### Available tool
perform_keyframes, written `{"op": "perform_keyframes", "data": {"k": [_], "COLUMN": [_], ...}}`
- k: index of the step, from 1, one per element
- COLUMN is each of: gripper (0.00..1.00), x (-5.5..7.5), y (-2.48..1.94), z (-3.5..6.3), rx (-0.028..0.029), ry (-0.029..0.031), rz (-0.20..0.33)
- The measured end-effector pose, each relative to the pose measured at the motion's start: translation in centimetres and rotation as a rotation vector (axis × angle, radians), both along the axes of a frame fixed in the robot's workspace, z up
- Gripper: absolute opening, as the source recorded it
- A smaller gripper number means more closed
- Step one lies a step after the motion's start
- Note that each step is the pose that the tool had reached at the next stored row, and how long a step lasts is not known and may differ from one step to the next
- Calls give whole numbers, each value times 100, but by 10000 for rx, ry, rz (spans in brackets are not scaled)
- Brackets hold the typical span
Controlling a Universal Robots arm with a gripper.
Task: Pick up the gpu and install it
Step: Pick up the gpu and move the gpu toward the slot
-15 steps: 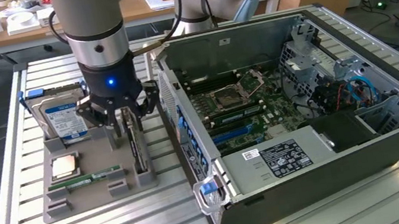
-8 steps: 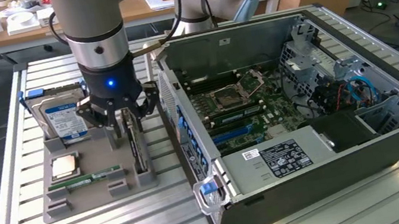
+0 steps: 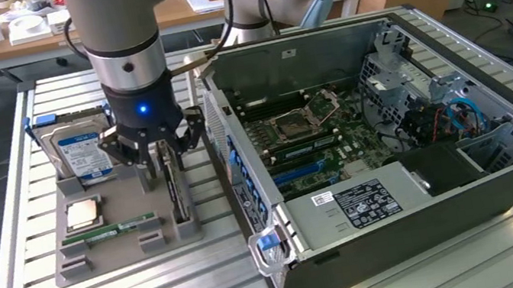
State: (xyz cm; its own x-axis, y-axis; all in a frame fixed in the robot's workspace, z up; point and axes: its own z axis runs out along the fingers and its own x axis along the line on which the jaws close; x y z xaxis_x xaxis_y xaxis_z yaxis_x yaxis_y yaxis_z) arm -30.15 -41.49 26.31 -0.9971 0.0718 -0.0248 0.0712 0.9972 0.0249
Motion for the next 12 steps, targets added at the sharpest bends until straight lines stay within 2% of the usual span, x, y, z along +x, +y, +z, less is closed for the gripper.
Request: {"op": "perform_keyframes", "data": {"k": [12], "gripper": [47], "x": [-4], "y": [0], "z": [-22], "rx": [0], "ry": [0], "rz": [0]}}
